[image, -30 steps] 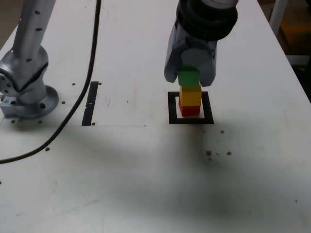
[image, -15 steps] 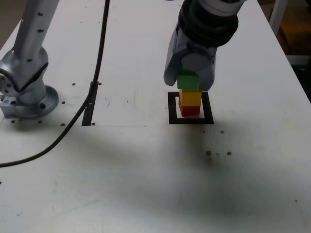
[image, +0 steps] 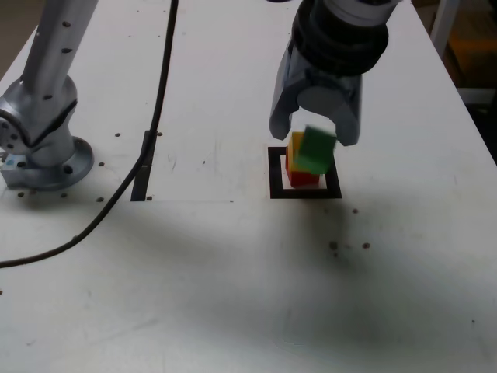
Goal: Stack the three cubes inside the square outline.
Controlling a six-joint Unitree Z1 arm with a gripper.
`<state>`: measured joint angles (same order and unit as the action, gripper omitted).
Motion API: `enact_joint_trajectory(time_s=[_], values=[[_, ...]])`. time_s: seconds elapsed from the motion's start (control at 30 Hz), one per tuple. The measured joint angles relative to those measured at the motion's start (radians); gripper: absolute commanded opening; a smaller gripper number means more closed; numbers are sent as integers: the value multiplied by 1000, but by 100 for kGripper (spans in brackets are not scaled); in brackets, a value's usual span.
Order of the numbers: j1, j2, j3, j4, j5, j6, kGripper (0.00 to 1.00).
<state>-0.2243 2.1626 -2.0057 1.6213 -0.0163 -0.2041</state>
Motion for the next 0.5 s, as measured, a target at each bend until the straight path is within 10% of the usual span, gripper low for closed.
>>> enact_joint_trajectory(time_s=[0.5], values=[[0, -20, -9, 0, 13, -11, 99]])
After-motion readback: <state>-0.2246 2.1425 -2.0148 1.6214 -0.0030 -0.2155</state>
